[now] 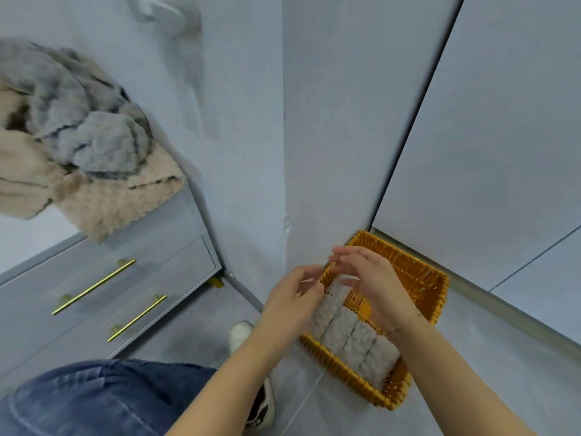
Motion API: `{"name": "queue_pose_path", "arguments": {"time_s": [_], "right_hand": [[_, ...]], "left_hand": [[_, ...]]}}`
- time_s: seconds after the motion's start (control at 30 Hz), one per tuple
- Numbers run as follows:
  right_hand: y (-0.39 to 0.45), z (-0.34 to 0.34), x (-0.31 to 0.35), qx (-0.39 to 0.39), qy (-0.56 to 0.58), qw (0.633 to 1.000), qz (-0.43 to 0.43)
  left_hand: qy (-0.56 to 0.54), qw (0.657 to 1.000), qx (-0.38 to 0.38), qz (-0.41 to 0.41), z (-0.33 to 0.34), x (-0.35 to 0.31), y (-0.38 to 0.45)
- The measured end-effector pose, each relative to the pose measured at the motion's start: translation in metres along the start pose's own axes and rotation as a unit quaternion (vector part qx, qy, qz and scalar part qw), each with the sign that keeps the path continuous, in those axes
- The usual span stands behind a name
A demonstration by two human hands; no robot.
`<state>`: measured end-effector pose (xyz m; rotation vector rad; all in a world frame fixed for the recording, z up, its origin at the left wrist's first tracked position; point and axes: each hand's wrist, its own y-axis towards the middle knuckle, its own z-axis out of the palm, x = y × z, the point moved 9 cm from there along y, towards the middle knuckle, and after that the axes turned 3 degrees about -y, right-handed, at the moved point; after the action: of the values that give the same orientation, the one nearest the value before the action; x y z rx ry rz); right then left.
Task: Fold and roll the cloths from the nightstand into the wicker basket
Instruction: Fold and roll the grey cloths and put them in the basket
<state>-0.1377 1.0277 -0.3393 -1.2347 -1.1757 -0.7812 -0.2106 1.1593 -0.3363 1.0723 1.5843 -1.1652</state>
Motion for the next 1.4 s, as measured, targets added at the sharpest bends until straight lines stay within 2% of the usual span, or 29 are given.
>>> {"name": "queue_pose_path", "arguments": {"time_s": [0.2,0.37,0.53,0.67,0.87,1.07,1.17,1.3,1.4], "right_hand": [[-0.055,0.064,0.074,0.101,-0.085,0.989,-0.073],[-0.079,0.116,0.118,0.133,-0.130,0.974,-0.125],[-0.097,0.198,0.162,0.217,-0.158,0.947,-0.177],[-0.097,0.274,0.188,0.276,-0.152,0.928,-0.198],[-0.072,0.365,0.196,0.327,-0.167,0.910,-0.191],[-0.026,0.426,0.186,0.309,-0.215,0.903,-0.206],[0.002,0.449,0.193,0.281,-0.251,0.892,-0.250],[0.053,0.464,0.238,0.190,-0.283,0.881,-0.329],[0.091,0.472,0.278,0.109,-0.299,0.878,-0.357]], "left_hand": [[-0.004,0.994,-0.076,0.075,-0.081,-0.061,-0.047],[-0.018,0.987,-0.128,0.097,-0.152,-0.081,-0.079],[-0.016,0.972,-0.209,0.110,-0.234,-0.094,-0.109],[0.005,0.955,-0.268,0.127,-0.310,-0.096,-0.127],[0.026,0.940,-0.328,0.088,-0.402,-0.060,-0.123],[0.035,0.937,-0.346,0.029,-0.450,-0.006,-0.100],[0.023,0.934,-0.354,0.050,-0.464,-0.008,-0.090],[-0.012,0.933,-0.355,0.065,-0.478,-0.013,-0.077],[-0.060,0.931,-0.354,0.069,-0.486,-0.012,-0.073]]}}
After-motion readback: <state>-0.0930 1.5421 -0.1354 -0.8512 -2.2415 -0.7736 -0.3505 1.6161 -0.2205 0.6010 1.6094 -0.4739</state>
